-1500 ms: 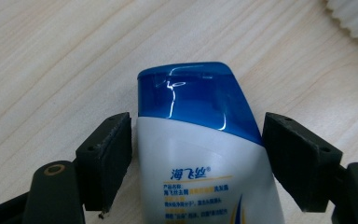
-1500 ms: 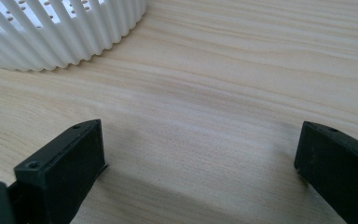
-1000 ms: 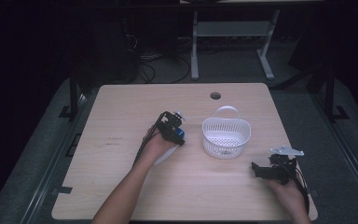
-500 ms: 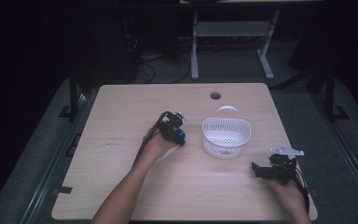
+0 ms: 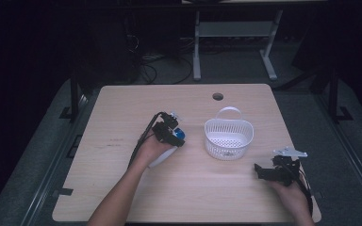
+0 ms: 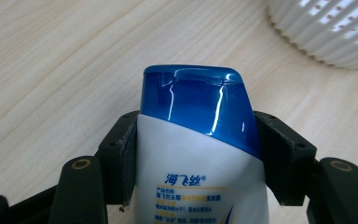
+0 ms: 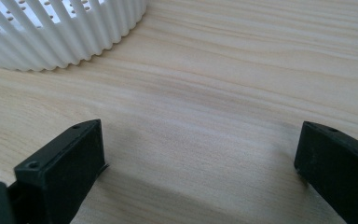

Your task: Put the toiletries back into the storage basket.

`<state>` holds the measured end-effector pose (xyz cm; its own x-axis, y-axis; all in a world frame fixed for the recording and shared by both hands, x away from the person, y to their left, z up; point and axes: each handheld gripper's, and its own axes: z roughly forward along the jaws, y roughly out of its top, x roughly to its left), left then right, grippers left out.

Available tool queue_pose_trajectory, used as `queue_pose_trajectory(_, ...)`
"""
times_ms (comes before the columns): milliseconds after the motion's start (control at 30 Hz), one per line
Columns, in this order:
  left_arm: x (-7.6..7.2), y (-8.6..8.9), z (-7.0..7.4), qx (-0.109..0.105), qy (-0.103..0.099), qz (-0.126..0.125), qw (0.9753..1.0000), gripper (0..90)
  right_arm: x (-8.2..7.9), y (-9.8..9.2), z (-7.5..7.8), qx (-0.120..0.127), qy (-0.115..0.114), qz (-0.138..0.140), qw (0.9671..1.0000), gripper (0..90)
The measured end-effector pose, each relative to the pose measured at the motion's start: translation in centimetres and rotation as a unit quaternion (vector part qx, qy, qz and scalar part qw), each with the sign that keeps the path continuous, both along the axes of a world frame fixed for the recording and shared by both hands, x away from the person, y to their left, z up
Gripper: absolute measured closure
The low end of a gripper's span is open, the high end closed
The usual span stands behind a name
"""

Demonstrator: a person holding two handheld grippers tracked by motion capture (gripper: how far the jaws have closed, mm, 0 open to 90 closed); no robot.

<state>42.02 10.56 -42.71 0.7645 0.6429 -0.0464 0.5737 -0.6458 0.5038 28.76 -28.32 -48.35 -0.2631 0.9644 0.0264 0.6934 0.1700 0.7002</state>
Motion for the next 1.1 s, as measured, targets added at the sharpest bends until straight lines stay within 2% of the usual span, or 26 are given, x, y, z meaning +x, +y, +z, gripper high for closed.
queue_pose_trajectory(67,-0.6,0.7,0.4,-0.024,-0.009,0.001,0.9997,37.0,0.0,0.0,0.0,0.0,0.0,0.0,1.0,1.0)
queue_pose_trajectory(100,-0.6,0.7,0.4,-0.024,-0.009,0.001,0.9997,37.0,0.0,0.0,0.0,0.0,0.0,0.0,1.0,1.0)
queue_pose_trajectory(267,-1.4,2.0,1.0,-0.059,-0.023,-0.003,0.998,37.1,0.0,0.0,0.0,0.0,0.0,0.0,1.0,1.0)
queue_pose_trajectory(433,-2.1,3.2,1.7,-0.089,-0.042,-0.004,0.9952,37.2,0.0,0.0,0.0,0.0,0.0,0.0,1.0,1.0)
queue_pose_trajectory(633,-2.5,4.2,2.4,-0.106,-0.051,-0.014,0.993,37.4,0.0,0.0,0.0,0.0,0.0,-0.001,1.0,1.0)
queue_pose_trajectory(733,-2.7,4.9,2.6,-0.126,-0.056,-0.018,0.9903,37.4,0.0,0.0,0.0,0.0,0.0,-0.001,1.0,1.0)
queue_pose_trajectory(900,-3.0,5.6,2.9,-0.139,-0.056,-0.022,0.9885,37.6,0.0,0.0,0.0,0.0,0.0,-0.001,1.0,1.0)
queue_pose_trajectory(1033,-3.2,6.2,3.1,-0.157,-0.056,-0.023,0.9857,37.7,0.0,0.0,0.0,0.0,0.0,-0.001,1.0,1.0)
queue_pose_trajectory(1100,-3.3,6.4,3.2,-0.159,-0.056,-0.024,0.9854,37.7,0.0,0.0,0.0,0.0,0.0,-0.001,1.0,1.0)
